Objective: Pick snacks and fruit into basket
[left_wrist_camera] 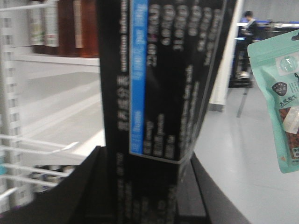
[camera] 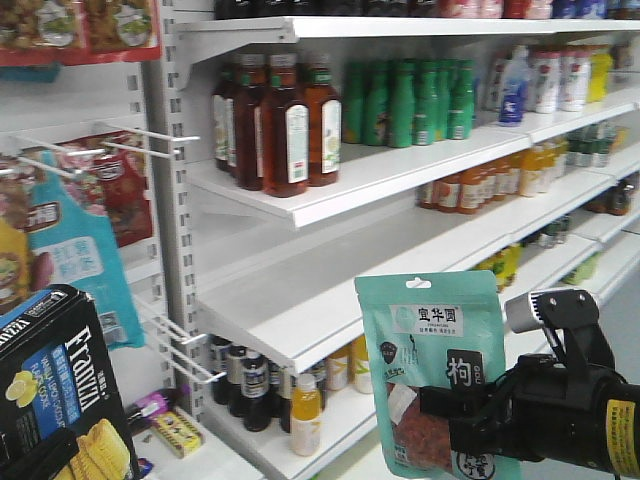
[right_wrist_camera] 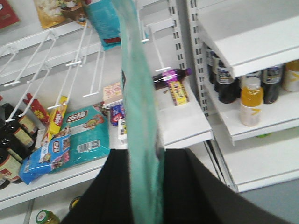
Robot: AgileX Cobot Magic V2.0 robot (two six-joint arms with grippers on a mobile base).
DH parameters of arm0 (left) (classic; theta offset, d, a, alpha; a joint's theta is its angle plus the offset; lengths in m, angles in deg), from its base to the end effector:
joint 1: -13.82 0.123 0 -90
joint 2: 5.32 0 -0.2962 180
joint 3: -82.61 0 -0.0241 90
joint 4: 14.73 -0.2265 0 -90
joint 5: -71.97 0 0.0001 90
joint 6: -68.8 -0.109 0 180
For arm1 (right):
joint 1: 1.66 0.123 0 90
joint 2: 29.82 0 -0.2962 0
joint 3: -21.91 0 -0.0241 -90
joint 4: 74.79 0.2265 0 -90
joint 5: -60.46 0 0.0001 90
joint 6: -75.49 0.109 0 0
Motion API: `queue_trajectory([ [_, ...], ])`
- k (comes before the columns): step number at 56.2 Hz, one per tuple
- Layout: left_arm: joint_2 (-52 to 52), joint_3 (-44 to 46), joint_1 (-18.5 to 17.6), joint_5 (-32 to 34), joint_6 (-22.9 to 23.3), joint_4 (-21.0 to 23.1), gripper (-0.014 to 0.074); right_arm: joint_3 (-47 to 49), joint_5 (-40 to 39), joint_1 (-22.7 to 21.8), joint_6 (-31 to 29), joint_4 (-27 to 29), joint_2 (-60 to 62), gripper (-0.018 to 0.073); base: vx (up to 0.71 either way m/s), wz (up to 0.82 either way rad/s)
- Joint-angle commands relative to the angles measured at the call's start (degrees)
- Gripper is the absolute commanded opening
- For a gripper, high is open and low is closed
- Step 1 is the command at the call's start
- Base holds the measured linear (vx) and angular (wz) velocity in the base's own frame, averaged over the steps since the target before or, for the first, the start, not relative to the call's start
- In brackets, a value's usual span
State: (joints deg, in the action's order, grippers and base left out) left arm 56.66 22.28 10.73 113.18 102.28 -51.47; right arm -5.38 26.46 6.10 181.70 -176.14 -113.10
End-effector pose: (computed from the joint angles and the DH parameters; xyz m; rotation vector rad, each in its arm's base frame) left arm 0.1627 -0.0518 0.2885 0.3104 1.5091 -0.4086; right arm 0.2558 0.0951 0.3172 -0.4510 1.9973 0.7084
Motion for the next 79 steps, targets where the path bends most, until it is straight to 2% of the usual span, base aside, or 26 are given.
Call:
queue_trajectory([
  [1, -0.71, 1.65, 0.16, 5.03, 0.41, 2.16, 0.0003, 1.64, 0.13, -0.17, -0.70, 2.88, 1.87, -0.0010, -0.12, -0.71],
  [49, -0.71, 1.65, 0.16, 5.03, 0.41, 2.16, 0.0003, 1.64, 0.13, -0.17, -0.70, 2.88, 1.87, -0.0010, -0.12, -0.69],
  [79, -0.71, 1.65, 0.16, 5.03, 0.41, 2.16, 0.0003, 1.64, 0.13, -0.17, -0.70, 2.88, 1.87, -0.0010, -0.09, -0.39],
])
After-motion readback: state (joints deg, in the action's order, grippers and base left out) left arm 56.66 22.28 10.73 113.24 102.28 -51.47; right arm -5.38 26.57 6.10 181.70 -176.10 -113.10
